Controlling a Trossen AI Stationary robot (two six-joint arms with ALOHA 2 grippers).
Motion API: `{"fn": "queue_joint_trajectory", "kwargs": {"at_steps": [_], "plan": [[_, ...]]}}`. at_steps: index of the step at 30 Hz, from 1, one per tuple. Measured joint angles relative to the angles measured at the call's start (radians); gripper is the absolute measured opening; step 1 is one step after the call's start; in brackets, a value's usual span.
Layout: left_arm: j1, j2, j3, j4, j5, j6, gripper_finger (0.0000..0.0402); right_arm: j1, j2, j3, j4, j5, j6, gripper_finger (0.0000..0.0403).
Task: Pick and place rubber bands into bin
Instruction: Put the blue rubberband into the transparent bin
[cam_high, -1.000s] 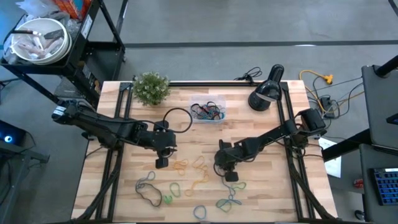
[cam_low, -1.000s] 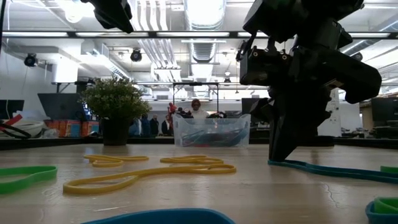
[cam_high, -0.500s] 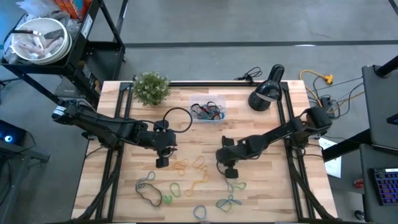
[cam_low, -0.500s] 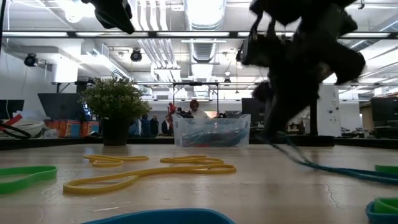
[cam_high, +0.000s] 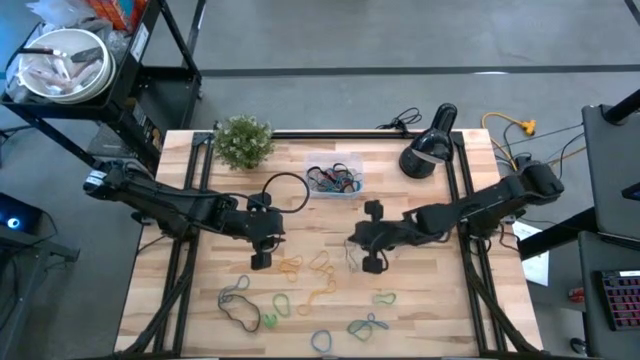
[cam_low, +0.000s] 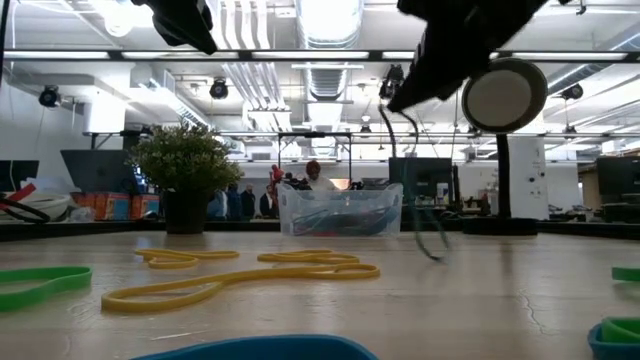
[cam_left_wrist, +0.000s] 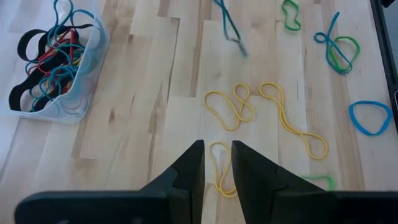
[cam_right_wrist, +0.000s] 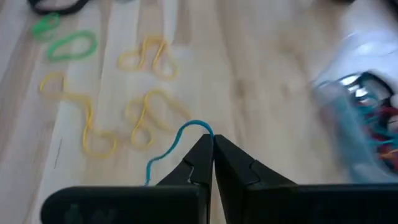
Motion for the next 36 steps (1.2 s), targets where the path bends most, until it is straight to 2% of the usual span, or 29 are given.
{"fn": "queue_joint_trajectory", "kwargs": {"at_steps": [12, 27, 36], "plan": [[0.0, 0.0, 0.0, 0.011, -0.013, 0.004, 0.0063, -0.002, -0.125, 0.009, 0.0, 0.15, -0.048, 0.0008], [0.0, 0.0, 0.0, 0.05, -0.026, 0.01, 0.0063, -0.094, -0.125, 0.159, -0.005, 0.155, -0.226, 0.0008], [0.0, 0.0, 0.0, 0.052, -0.026, 0.005, 0.0063, -0.212, -0.124, 0.266, -0.125, 0.154, -0.327, 0.0008]]}}
